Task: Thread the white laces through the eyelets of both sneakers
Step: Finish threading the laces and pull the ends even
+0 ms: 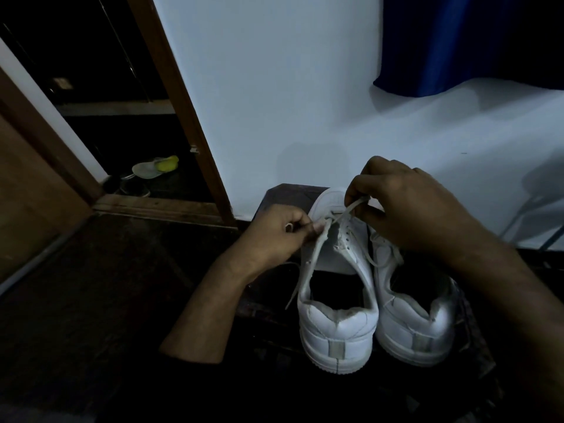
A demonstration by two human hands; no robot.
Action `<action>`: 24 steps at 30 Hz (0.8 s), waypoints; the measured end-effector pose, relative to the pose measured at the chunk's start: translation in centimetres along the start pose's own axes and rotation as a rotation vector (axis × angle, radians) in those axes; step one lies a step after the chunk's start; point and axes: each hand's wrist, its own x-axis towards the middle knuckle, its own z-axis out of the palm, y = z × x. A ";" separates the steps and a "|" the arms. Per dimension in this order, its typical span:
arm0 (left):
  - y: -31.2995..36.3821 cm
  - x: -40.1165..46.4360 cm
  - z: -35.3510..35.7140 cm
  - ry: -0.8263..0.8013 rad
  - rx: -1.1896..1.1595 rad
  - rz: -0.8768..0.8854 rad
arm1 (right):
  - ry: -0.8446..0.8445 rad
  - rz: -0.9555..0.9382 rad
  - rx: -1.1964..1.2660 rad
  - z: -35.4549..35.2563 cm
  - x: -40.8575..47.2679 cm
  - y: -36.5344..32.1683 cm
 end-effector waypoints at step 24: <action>-0.5 0.7 1.0 0.068 0.176 0.060 | -0.330 0.100 -0.154 1.0 -0.4 -0.4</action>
